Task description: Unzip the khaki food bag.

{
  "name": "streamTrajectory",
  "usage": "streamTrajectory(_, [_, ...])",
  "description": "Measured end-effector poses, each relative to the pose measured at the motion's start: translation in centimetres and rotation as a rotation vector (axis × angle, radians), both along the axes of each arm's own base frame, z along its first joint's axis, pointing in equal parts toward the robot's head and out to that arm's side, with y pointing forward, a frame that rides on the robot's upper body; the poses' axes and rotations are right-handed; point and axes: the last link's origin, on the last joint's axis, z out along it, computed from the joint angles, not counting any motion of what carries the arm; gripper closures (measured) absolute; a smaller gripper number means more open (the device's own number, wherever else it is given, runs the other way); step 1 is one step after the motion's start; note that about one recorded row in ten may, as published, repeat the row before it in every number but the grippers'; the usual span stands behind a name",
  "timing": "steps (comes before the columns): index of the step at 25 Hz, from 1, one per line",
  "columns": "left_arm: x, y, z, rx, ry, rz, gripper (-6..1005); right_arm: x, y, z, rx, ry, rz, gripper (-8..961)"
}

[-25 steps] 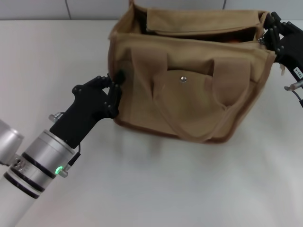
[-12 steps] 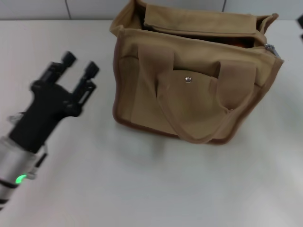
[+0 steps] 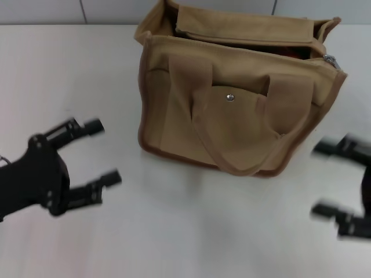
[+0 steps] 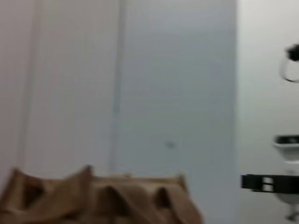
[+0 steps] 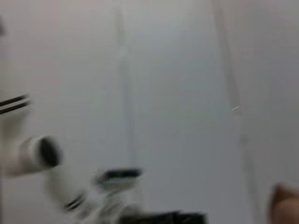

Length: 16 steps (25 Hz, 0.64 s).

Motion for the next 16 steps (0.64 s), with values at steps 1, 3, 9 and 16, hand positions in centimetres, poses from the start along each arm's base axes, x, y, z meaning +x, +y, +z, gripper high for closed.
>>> streamTrajectory(1, [0.1, 0.0, 0.1, -0.042, 0.019, -0.024, 176, -0.2, -0.1, -0.4, -0.034, -0.019, 0.022, 186])
streamTrajectory(3, [0.3, 0.2, 0.0, -0.107, 0.047, -0.055, 160, -0.5, -0.1, -1.4, -0.079, -0.049, 0.046, 159])
streamTrajectory(9, [0.7, 0.1, -0.5, -0.191, 0.081, -0.090, 136, -0.9, 0.5, -2.8, -0.118, -0.100, 0.053, 160])
streamTrajectory(16, [0.4, -0.2, -0.4, -0.185, 0.076, -0.077, 136, -1.0, 0.6, -3.0, -0.128, -0.106, 0.060, 159])
